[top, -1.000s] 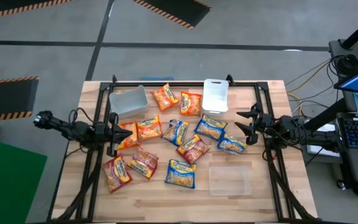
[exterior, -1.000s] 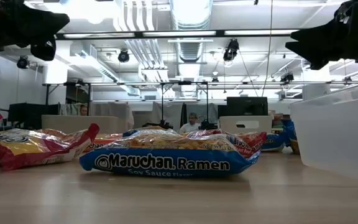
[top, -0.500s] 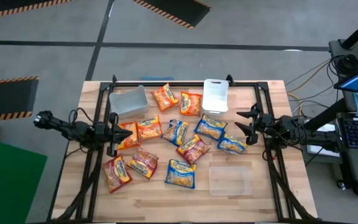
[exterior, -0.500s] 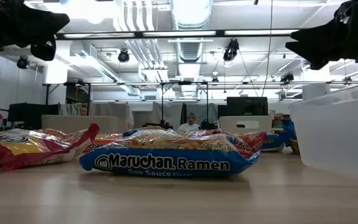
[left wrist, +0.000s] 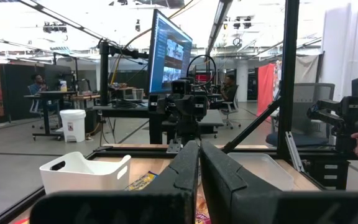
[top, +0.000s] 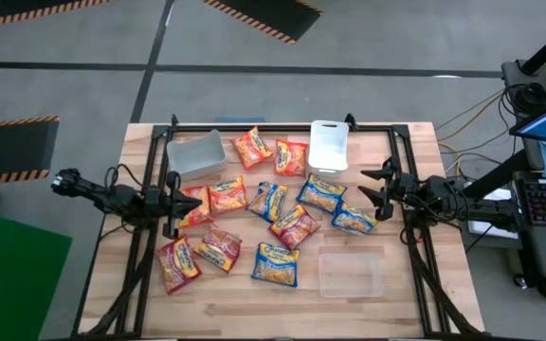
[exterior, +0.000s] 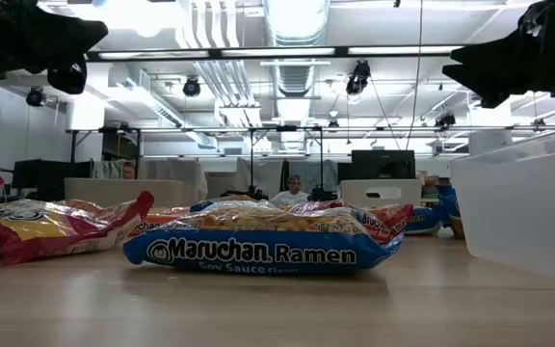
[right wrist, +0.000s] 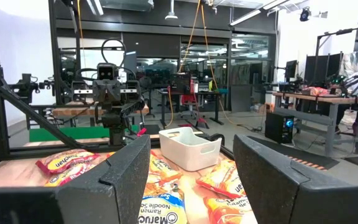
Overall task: Sort Maruchan noodles
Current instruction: Put the blue noodle pack into the white bin
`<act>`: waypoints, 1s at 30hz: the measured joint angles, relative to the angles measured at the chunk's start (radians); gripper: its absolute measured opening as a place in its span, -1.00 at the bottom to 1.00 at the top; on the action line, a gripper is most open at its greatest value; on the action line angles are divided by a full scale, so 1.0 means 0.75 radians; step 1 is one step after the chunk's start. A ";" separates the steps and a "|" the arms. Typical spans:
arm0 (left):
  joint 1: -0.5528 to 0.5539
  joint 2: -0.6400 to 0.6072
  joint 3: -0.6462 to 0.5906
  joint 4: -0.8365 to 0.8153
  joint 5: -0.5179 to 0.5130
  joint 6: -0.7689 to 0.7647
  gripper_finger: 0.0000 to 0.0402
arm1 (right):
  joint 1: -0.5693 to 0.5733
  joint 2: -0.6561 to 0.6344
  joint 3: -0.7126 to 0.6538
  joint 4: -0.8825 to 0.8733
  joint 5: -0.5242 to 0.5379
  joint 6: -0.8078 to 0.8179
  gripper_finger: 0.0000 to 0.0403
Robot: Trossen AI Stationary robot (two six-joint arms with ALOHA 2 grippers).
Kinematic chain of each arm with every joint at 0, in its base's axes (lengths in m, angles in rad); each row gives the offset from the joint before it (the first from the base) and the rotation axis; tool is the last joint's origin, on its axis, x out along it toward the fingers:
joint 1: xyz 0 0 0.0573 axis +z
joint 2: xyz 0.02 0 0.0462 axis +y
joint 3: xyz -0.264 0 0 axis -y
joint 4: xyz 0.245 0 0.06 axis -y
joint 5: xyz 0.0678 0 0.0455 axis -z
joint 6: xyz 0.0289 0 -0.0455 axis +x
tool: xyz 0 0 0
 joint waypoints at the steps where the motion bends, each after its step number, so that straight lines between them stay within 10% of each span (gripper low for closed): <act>1: 0.000 0.000 0.000 0.000 0.000 0.005 -1.00 | 0.000 0.000 0.000 0.000 0.000 -0.010 0.09; 19: 0.000 0.000 0.000 0.013 0.000 0.010 -1.00 | -0.003 0.000 0.000 0.093 0.177 0.445 0.09; 30: -0.001 -0.001 0.001 0.467 0.000 0.011 -1.00 | -0.003 0.000 -0.001 0.120 0.178 0.444 0.09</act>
